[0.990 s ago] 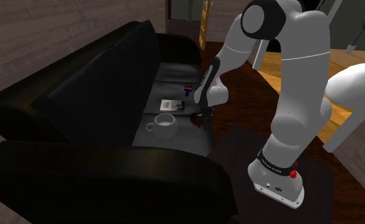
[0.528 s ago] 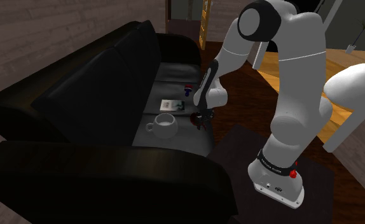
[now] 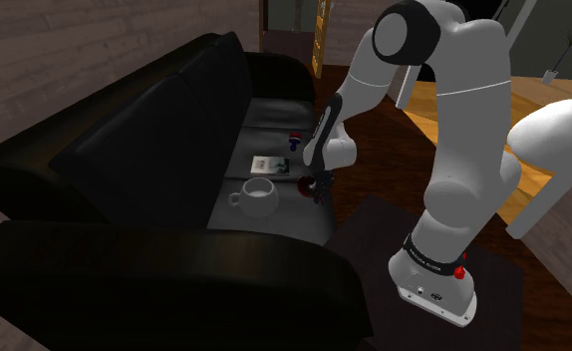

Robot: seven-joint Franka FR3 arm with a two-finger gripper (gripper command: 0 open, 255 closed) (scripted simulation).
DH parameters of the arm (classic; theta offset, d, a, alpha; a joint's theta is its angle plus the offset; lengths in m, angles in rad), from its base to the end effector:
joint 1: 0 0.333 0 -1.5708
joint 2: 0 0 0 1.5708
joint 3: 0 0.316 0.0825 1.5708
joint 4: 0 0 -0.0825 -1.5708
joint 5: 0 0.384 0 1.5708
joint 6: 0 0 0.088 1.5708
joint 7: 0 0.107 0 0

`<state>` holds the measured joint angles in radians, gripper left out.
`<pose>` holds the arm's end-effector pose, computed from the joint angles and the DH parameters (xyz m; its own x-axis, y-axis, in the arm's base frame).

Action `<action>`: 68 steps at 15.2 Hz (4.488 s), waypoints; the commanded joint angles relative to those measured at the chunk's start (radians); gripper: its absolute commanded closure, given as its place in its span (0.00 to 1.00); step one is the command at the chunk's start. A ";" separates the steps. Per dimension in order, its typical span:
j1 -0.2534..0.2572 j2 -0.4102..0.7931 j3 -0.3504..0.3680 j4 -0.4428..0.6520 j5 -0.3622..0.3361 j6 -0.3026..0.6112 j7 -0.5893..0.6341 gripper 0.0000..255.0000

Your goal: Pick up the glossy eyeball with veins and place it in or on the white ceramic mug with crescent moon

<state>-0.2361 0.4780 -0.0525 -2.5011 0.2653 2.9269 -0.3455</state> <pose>0.4186 -0.1448 0.0990 0.9797 -0.1963 -0.0414 -0.1978 -0.9796 -0.0354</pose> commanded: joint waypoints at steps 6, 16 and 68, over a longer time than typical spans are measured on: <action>0.011 -0.033 -0.013 -0.011 -0.008 -0.022 0.008 1.00; 0.063 -0.198 -0.079 -0.054 -0.073 -0.144 0.062 1.00; 0.319 -0.115 0.065 0.329 -0.196 -0.422 0.582 1.00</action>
<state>0.0841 0.3513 0.0128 -2.1722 0.0684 2.4926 0.2393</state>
